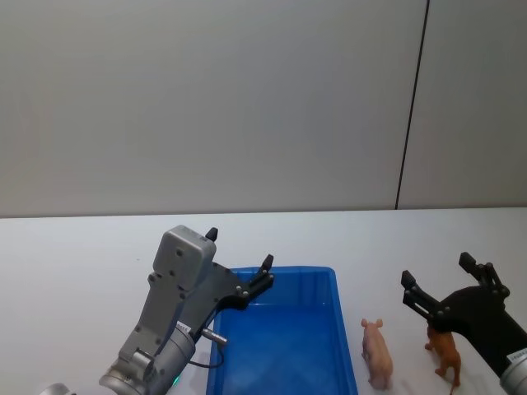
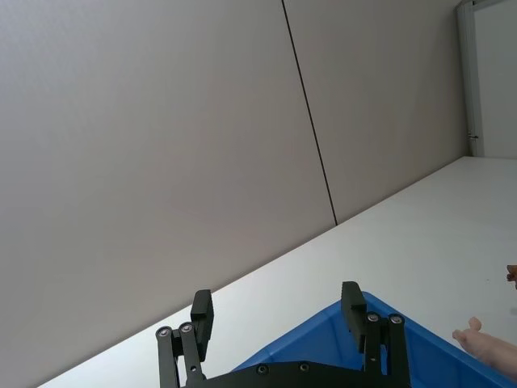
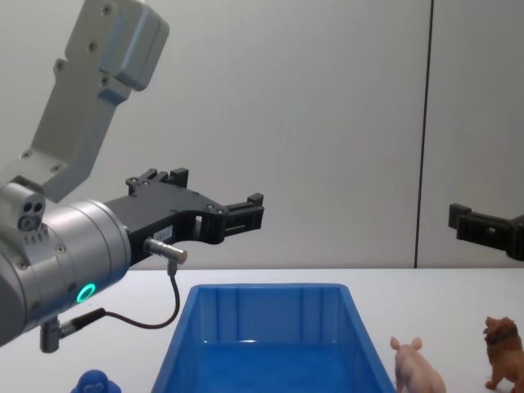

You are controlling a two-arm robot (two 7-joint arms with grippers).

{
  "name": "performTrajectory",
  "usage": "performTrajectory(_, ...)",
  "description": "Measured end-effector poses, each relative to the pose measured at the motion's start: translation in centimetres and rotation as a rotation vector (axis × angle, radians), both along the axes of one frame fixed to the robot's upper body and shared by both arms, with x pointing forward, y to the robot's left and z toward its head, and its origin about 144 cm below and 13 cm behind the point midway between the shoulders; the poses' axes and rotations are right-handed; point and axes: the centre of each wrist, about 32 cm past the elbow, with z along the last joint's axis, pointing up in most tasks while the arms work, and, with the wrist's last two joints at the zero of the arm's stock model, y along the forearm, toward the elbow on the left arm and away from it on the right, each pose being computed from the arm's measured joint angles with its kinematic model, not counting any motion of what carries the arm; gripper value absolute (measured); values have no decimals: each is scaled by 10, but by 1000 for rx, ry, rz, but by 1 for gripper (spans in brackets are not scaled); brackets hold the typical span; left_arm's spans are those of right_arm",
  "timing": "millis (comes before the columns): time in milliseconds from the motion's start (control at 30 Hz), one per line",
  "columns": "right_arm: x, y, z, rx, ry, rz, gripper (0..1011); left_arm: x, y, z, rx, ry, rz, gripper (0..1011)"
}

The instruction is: Pick up the two dolls from the table and place them into the box.

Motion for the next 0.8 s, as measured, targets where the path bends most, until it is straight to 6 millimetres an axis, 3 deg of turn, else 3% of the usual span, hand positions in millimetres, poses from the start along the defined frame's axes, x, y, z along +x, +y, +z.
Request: performTrajectory(800, 0, 0, 0, 0, 0, 0, 1001, 0, 0, 0, 0, 0, 0, 1001)
